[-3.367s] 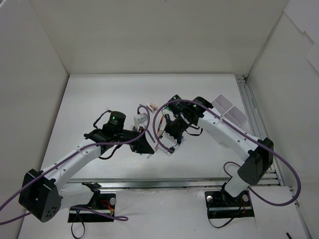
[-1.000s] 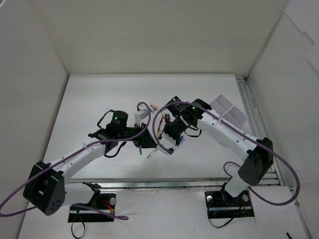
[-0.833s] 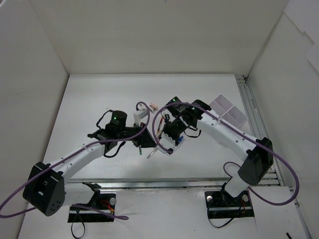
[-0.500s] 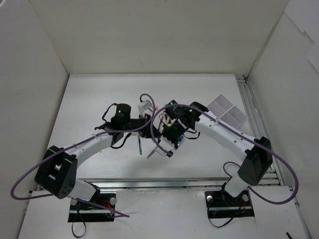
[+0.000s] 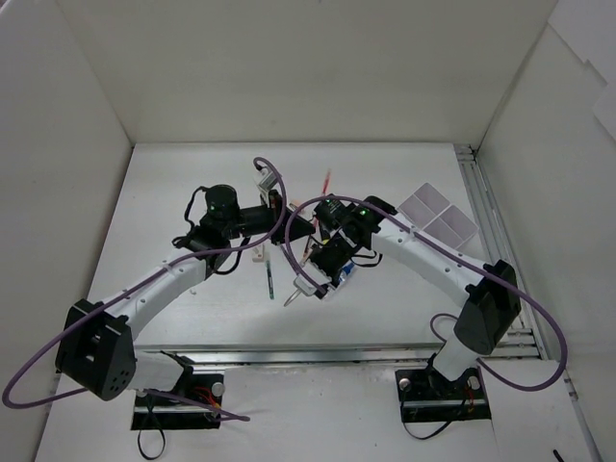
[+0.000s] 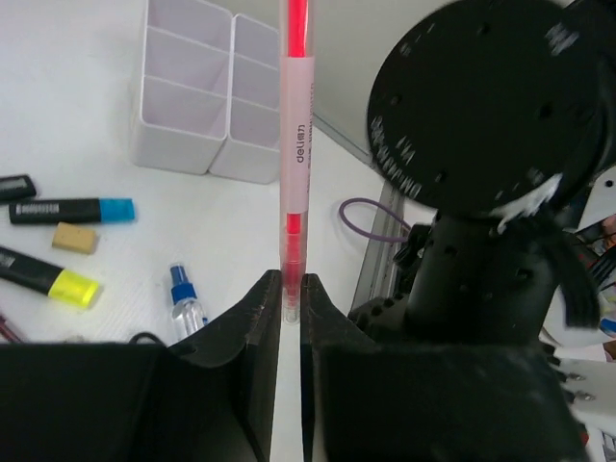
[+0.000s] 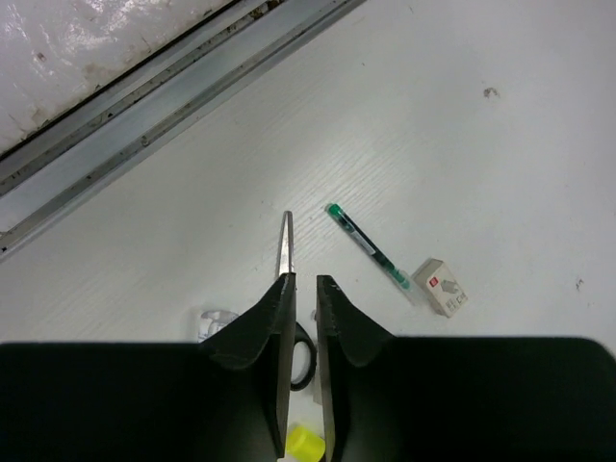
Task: Sort the stationery into containers
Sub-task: Close the pen cap on the pen.
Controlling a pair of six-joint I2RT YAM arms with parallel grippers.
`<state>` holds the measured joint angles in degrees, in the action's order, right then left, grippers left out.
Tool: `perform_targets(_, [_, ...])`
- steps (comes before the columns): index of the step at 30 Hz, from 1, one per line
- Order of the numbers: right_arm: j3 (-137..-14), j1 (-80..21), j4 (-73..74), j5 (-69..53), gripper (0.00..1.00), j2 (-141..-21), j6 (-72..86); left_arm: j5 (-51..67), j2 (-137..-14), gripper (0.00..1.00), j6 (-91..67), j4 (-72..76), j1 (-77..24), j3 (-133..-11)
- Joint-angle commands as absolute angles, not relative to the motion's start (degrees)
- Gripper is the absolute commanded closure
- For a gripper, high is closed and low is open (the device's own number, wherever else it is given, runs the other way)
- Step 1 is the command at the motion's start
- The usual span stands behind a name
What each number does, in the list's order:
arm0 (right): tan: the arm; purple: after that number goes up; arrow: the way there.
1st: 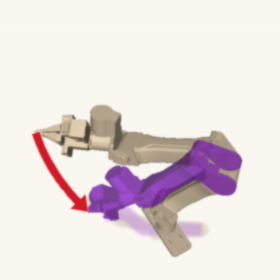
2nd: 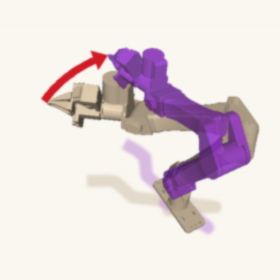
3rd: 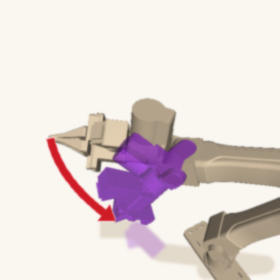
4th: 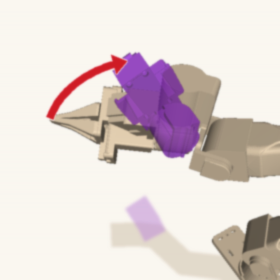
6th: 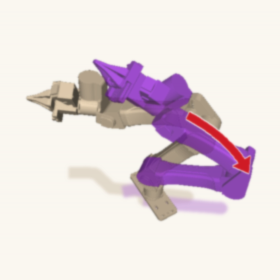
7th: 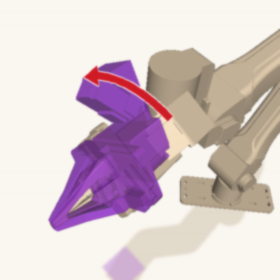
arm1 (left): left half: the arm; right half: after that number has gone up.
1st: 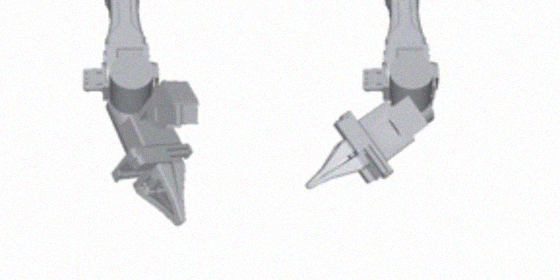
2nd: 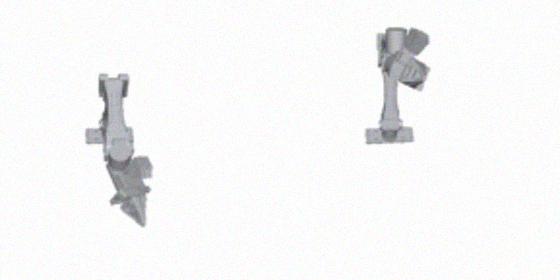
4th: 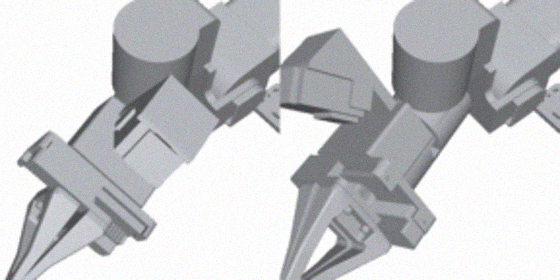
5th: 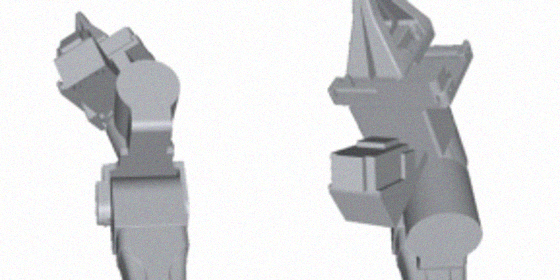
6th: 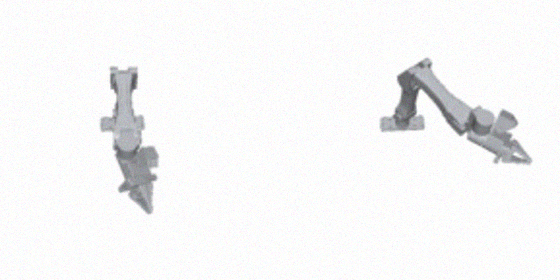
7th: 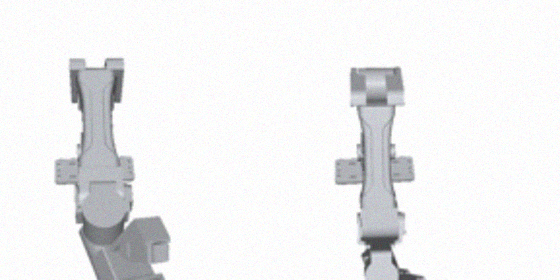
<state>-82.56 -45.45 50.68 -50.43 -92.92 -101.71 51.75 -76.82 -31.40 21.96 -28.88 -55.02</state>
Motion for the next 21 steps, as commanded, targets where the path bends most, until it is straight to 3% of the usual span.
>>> perform_targets(1, [-83.9, -44.4, 51.2, -52.6, 0.86, -89.1, -99.1, 49.2, -73.3, 1.00, -28.4, 20.8, -28.9, -54.8])
perform_targets(4, [-84.0, -43.3, 51.2, -50.6, 0.79, -87.6, -95.5, 47.2, -72.0, 1.00, -27.9, 18.1, -28.9, -54.4])
perform_targets(5, [-84.1, -42.9, 51.2, -49.9, 0.70, -87.3, -93.4, 46.6, -71.6, 1.00, -27.7, 17.3, -28.9, -54.3])
perform_targets(7, [-84.5, -41.5, 51.2, -48.2, 0.65, -86.4, -91.8, 45.4, -70.6, 1.00, -27.4, 13.8, -28.9, -54.4])
perform_targets(8, [-84.5, -40.6, 51.2, -47.5, 0.53, -86.0, -90.8, 44.0, -70.5, 1.00, -27.3, 12.1, -28.9, -54.7])
perform_targets(13, [-83.1, -38.9, 49.5, -41.6, 0.37, -82.7, -89.0, 40.2, -67.8, 1.00, -27.7, 1.7, -28.9, -54.3])
perform_targets(14, [-82.8, -38.4, 49.0, -40.8, 0.07, -82.1, -88.9, 39.3, -67.6, 1.00, -27.9, 0.3, -28.9, -54.0])
perform_targets(15, [-82.5, -38.1, 47.8, -39.6, 0.02, -81.3, -89.0, 39.3, -67.2, 1.00, -28.0, -2.2, -28.9, -53.7])
perform_targets(21, [-81.1, -36.4, 40.6, -38.4, 0.02, -78.4, -87.5, 39.9, -65.3, 1.00, -29.9, -9.0, -28.9, -52.2])
